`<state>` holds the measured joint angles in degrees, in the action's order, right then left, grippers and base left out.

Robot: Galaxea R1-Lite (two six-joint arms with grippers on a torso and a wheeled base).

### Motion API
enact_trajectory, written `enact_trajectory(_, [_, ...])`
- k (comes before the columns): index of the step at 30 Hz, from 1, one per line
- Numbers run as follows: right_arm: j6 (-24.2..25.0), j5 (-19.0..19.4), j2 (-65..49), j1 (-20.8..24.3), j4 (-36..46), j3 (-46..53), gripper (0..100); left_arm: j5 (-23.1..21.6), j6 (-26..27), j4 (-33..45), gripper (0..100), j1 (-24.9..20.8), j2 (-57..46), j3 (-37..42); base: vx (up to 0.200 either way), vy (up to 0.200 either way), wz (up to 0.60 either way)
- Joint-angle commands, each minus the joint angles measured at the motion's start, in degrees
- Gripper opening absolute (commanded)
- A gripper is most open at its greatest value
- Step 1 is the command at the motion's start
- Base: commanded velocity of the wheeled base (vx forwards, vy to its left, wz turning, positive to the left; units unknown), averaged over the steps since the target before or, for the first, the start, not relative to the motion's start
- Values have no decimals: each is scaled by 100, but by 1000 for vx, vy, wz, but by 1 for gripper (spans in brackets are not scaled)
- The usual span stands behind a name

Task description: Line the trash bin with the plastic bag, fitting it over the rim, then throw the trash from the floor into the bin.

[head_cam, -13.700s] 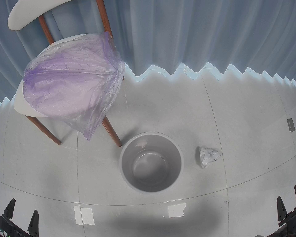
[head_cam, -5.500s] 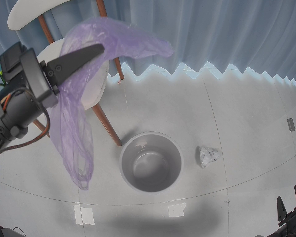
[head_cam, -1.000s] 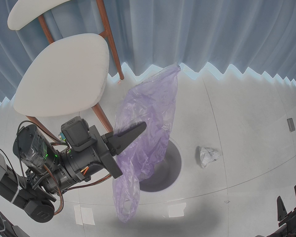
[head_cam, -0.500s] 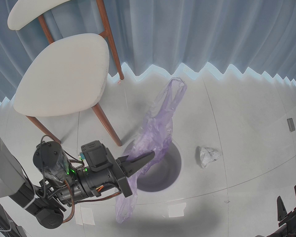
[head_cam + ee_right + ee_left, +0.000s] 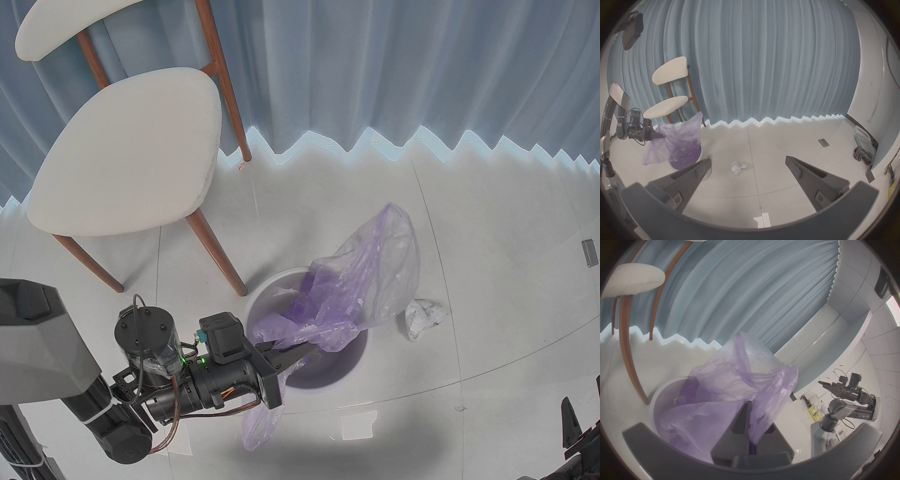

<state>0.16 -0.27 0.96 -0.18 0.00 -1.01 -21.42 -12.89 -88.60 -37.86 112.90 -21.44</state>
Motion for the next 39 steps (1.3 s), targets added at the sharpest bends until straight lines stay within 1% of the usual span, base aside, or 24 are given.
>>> enact_trajectory(1, [2,0,-96,1,0,101,100,147,-21,1,0,253,470,-150,0,0,0])
enact_trajectory(4, [2,0,-96,1,0,101,100,305,-39,1,0,280,593,-246,0,0,0])
enact_trajectory(8, [2,0,-96,1,0,101,100,358,-30,1,0,227,576,-220,0,0,0])
enact_trajectory(14, [2,0,-96,1,0,101,100,771,-39,10,0,192,505,-246,0,0,0])
enact_trajectory(16, [2,0,-96,1,0,101,100,806,-39,1,0,157,496,-229,0,0,0])
enact_trajectory(25, [19,0,-96,1,26,92,100,815,-56,10,0,-28,321,-132,0,0,0])
enact_trajectory(32, [-7,18,-96,1,9,92,100,815,-56,1,0,-28,285,-88,0,0,0])
enact_trajectory(34, [-51,18,-96,1,9,92,100,815,-47,10,0,-28,285,-71,0,0,0])
enact_trajectory(35, [-200,18,-96,1,0,92,100,815,-39,1,0,-28,303,-18,0,0,0])
enact_trajectory(36, [-236,18,-96,1,9,92,100,815,-39,1,0,-37,303,0,0,0,0])
enact_trajectory(39, [-244,62,-96,1,0,92,100,815,-39,10,0,-28,303,79,0,0,0])
